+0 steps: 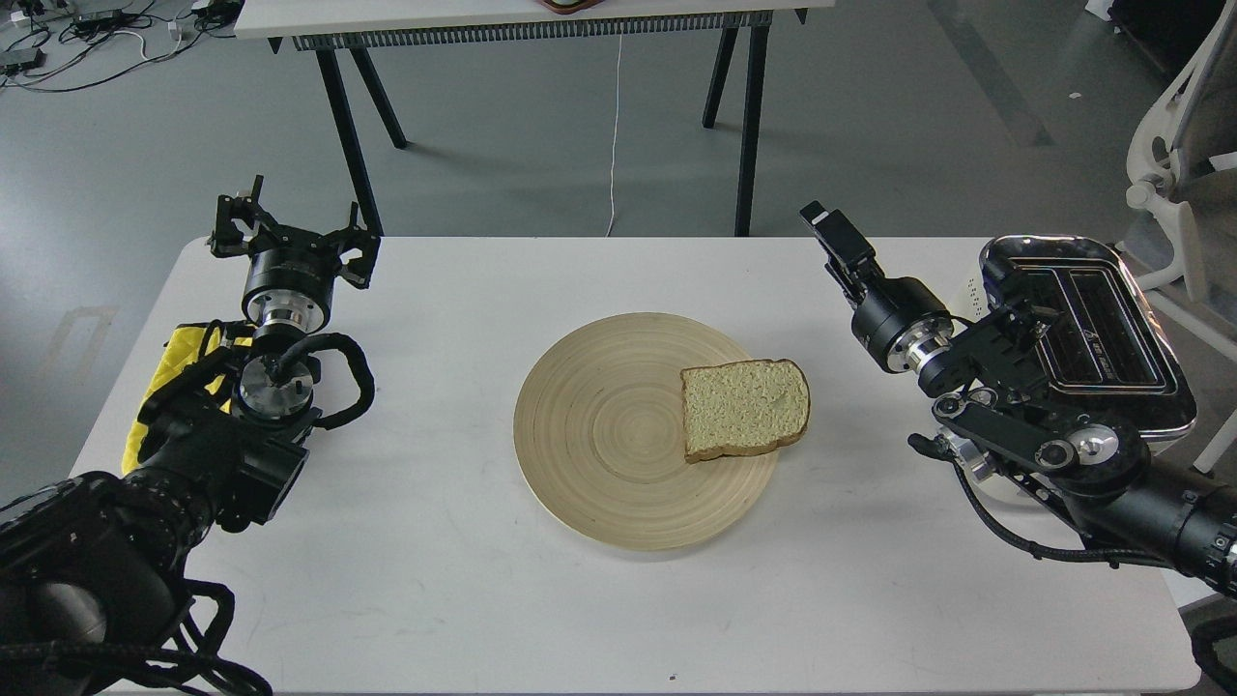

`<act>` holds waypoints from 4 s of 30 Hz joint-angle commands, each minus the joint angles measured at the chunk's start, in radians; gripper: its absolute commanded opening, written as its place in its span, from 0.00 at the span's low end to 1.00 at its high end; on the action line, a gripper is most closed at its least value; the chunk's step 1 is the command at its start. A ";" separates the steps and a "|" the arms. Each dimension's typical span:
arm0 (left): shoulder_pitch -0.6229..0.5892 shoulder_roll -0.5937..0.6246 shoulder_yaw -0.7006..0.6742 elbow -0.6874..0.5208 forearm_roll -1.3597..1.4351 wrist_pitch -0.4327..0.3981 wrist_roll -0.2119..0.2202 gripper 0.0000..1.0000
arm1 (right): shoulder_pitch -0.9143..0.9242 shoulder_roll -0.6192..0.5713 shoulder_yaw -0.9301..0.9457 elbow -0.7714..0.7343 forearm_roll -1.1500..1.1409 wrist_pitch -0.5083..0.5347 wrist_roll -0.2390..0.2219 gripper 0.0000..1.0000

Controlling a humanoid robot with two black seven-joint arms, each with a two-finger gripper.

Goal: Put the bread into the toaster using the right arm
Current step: 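Move the right gripper down toward the bread slice on the wooden plate, then close the right gripper on the bread slice's edge, then lift the bread slice with the right gripper up over the toaster, then lower the bread slice into the toaster slot with the right gripper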

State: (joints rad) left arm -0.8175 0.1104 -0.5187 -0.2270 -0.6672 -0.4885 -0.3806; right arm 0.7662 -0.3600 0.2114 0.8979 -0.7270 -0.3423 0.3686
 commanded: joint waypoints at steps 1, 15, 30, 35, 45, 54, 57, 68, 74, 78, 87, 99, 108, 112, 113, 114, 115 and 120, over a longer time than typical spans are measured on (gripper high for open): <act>0.000 0.000 0.000 0.000 0.000 0.000 0.000 1.00 | -0.041 -0.001 -0.050 0.000 0.000 -0.026 0.000 0.99; 0.000 0.000 0.000 0.000 0.000 0.000 0.000 1.00 | -0.114 -0.011 -0.093 0.084 -0.002 -0.023 -0.027 0.98; 0.000 0.000 0.000 0.000 0.000 0.000 0.000 1.00 | -0.134 -0.013 -0.115 0.107 -0.006 -0.049 -0.020 0.36; 0.000 0.000 0.000 0.000 0.000 0.000 0.000 1.00 | -0.145 -0.013 -0.113 0.107 -0.006 -0.049 -0.019 0.11; 0.000 0.000 0.000 0.000 0.000 0.000 0.000 1.00 | -0.151 -0.051 -0.073 0.165 0.000 -0.049 -0.017 0.00; 0.000 0.000 0.000 0.000 0.000 0.000 0.000 1.00 | -0.110 -0.295 0.107 0.410 0.000 -0.041 -0.046 0.00; 0.000 0.000 0.000 0.000 0.000 0.000 0.000 1.00 | -0.082 -0.434 0.154 0.499 0.000 -0.037 -0.065 0.00; 0.000 0.000 0.000 0.000 0.000 0.000 0.000 1.00 | -0.080 -0.968 0.191 0.632 -0.006 -0.018 -0.056 0.00; 0.000 0.000 0.000 0.000 0.000 0.000 0.000 1.00 | -0.087 -1.093 0.103 0.630 -0.006 -0.018 0.006 0.00; 0.000 0.000 0.000 0.000 0.000 0.000 0.000 1.00 | -0.088 -1.105 0.057 0.630 -0.006 -0.020 0.027 0.00; 0.000 0.000 0.000 0.000 0.000 0.000 0.000 1.00 | -0.090 -1.097 0.019 0.630 -0.006 -0.018 0.027 0.00; 0.000 0.000 0.000 0.000 0.000 0.000 0.000 1.00 | -0.093 -1.054 -0.036 0.607 -0.005 -0.018 0.026 0.00; 0.000 0.000 0.000 0.000 0.000 0.000 0.000 1.00 | -0.116 -0.978 -0.041 0.579 0.003 -0.026 0.024 0.00; 0.000 0.000 0.000 0.000 0.000 0.000 0.000 1.00 | -0.119 -0.953 -0.041 0.550 0.003 -0.026 0.018 0.00; 0.000 0.000 0.000 0.000 0.000 0.000 0.000 1.00 | -0.122 -0.950 -0.043 0.544 0.003 -0.026 0.016 0.00; 0.001 0.000 0.000 0.000 0.000 0.000 0.000 1.00 | -0.125 -0.945 -0.043 0.540 0.003 -0.026 0.016 0.00; 0.000 0.000 0.000 0.000 0.000 0.000 0.000 1.00 | -0.127 -0.944 -0.041 0.533 0.003 -0.026 0.018 0.00; 0.000 0.000 0.000 0.000 0.000 0.000 0.000 1.00 | -0.128 -0.945 -0.038 0.520 0.008 -0.023 0.021 0.00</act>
State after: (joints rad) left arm -0.8175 0.1104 -0.5186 -0.2271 -0.6673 -0.4886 -0.3804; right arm 0.6386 -1.3051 0.1707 1.4241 -0.7218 -0.3678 0.3862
